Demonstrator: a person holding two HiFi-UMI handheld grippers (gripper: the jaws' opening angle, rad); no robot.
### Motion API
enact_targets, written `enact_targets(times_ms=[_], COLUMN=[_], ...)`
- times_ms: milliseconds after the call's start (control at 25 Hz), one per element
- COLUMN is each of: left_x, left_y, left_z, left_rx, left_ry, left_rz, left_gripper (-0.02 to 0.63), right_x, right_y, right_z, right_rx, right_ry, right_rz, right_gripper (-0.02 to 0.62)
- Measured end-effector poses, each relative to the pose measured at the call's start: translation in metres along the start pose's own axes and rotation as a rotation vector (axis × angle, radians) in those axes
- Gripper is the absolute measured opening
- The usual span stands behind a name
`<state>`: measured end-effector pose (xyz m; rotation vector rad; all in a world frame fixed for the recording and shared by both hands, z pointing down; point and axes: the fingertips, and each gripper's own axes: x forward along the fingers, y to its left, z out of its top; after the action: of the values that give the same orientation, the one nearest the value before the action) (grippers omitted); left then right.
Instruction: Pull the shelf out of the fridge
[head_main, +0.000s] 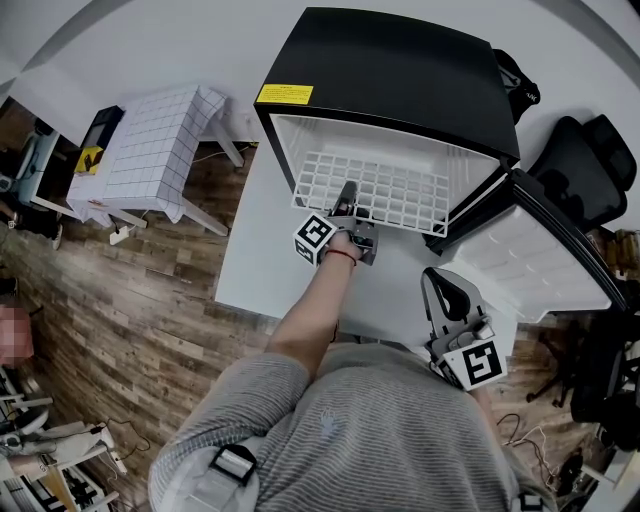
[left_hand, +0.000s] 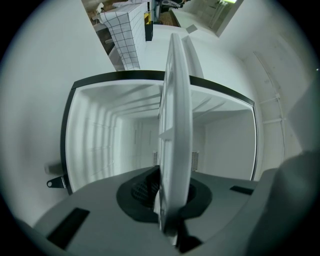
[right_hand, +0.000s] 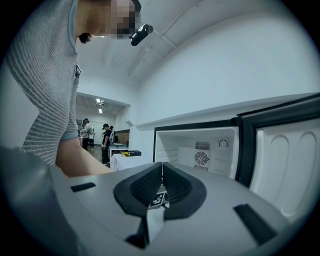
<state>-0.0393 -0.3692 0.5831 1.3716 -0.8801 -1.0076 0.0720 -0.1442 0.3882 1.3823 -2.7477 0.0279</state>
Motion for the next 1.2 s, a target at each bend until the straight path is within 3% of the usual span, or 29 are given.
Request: enact_targets(times_ms=[1200], left_x=[-0.031], left_y=[-0.003], left_z=[-0.007], left_rx=[-0.014], left_ry=[0.032], left_rz=[0.005], left_gripper=[0.034], right_x=[0.003], right_y=[0.014], right_z=[0.000], right_rx=[0.000], right_ry=[0.005], right_rz=[0.023], right_gripper=[0.012])
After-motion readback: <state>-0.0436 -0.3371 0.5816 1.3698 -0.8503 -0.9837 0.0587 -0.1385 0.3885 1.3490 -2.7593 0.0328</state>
